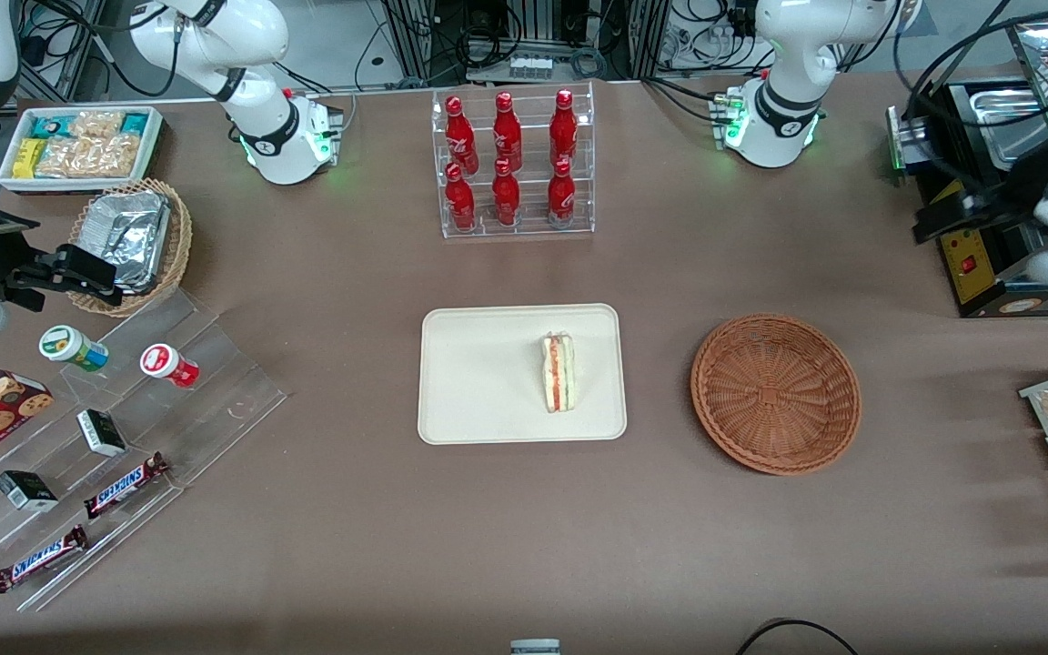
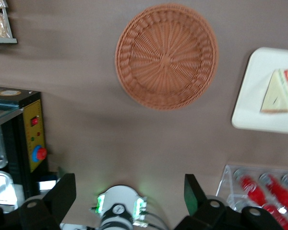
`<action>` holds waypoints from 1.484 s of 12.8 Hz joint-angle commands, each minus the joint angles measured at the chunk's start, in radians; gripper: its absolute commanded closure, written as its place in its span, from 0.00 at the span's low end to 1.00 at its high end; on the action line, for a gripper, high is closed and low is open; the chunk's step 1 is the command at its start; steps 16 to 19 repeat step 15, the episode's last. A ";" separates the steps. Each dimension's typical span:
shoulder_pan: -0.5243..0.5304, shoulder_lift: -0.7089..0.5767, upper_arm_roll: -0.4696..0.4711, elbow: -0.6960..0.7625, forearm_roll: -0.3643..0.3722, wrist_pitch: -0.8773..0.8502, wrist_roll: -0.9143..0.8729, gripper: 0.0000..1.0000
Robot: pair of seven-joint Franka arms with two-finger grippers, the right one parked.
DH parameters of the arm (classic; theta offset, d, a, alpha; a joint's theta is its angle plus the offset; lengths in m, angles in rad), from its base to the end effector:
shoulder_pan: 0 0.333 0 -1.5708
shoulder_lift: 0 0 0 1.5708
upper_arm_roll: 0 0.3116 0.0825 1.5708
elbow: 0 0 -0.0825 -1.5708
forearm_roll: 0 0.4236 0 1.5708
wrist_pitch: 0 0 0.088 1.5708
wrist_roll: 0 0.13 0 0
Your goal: Place sandwich from basket to tray
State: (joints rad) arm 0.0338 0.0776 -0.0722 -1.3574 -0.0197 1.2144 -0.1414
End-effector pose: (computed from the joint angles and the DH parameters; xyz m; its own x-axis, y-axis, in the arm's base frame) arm 0.5718 -0.0232 0.6304 0.9708 0.0959 -0.2199 0.0970 -0.9953 -0.0059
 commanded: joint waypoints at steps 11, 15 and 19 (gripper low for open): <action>0.032 -0.139 0.038 -0.187 0.038 0.106 0.190 0.01; 0.015 -0.088 0.034 -0.158 0.046 0.136 0.192 0.01; 0.015 -0.088 0.034 -0.158 0.046 0.136 0.192 0.01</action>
